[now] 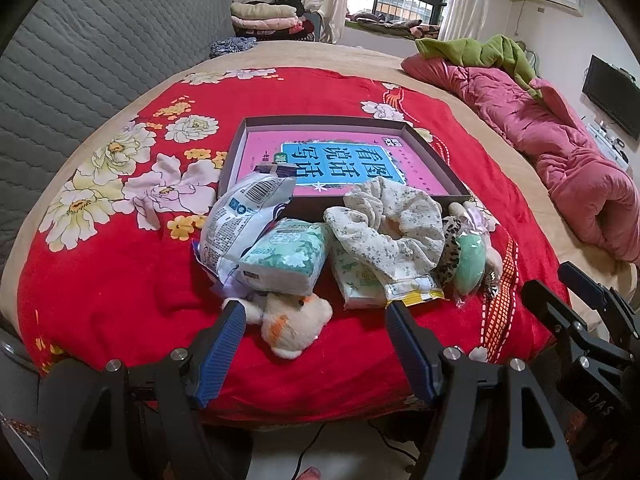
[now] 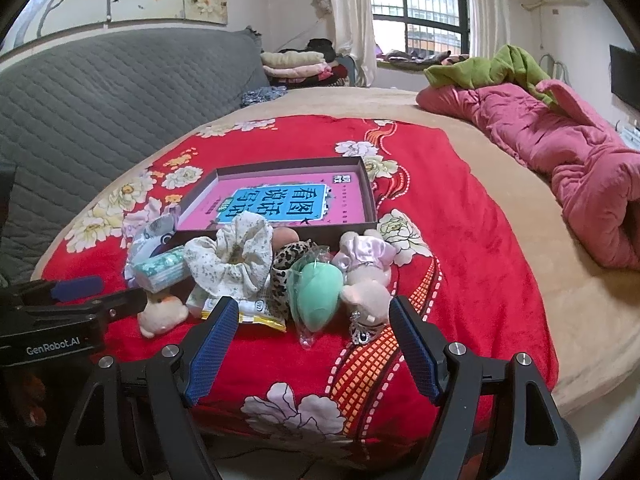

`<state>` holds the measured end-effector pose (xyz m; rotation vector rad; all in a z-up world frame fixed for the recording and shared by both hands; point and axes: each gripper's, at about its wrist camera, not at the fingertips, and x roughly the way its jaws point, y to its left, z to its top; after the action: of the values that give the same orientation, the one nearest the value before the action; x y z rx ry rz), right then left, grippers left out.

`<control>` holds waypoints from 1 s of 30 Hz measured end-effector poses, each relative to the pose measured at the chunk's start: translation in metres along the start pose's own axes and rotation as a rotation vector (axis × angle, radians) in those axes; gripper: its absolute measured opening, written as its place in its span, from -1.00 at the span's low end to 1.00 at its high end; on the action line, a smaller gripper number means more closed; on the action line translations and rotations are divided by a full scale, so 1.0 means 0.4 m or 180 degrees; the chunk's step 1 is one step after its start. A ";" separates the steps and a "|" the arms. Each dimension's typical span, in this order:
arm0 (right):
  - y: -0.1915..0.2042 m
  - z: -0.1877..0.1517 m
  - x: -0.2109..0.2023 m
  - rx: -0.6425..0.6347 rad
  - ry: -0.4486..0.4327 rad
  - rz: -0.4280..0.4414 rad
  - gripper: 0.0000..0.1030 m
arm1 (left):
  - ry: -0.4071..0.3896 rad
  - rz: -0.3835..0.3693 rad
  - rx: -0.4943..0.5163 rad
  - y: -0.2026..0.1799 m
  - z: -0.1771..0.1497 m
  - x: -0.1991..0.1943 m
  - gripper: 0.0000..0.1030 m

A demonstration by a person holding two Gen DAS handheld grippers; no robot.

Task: Organize soft objects
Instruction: 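Grasp the white snack bag with the left tool and lift it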

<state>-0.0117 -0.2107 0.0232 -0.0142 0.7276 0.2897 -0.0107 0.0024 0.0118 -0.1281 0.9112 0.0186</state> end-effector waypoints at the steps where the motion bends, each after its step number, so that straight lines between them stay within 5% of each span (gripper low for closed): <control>1: 0.001 0.000 -0.001 -0.0008 -0.0005 0.0003 0.52 | -0.0003 0.0000 0.0000 0.001 -0.001 0.001 0.40; 16: 0.009 0.002 0.018 -0.0021 0.0031 0.0180 0.52 | -0.0042 -0.0018 -0.0079 0.033 0.011 0.015 0.40; 30: -0.031 -0.005 0.089 0.0121 0.0262 0.0033 0.52 | -0.0083 -0.0016 -0.0219 0.088 0.025 0.036 0.40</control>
<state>0.0155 -0.2137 -0.0030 0.0139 0.8150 0.2865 0.0035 0.0381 0.0030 -0.1937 0.8846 0.0468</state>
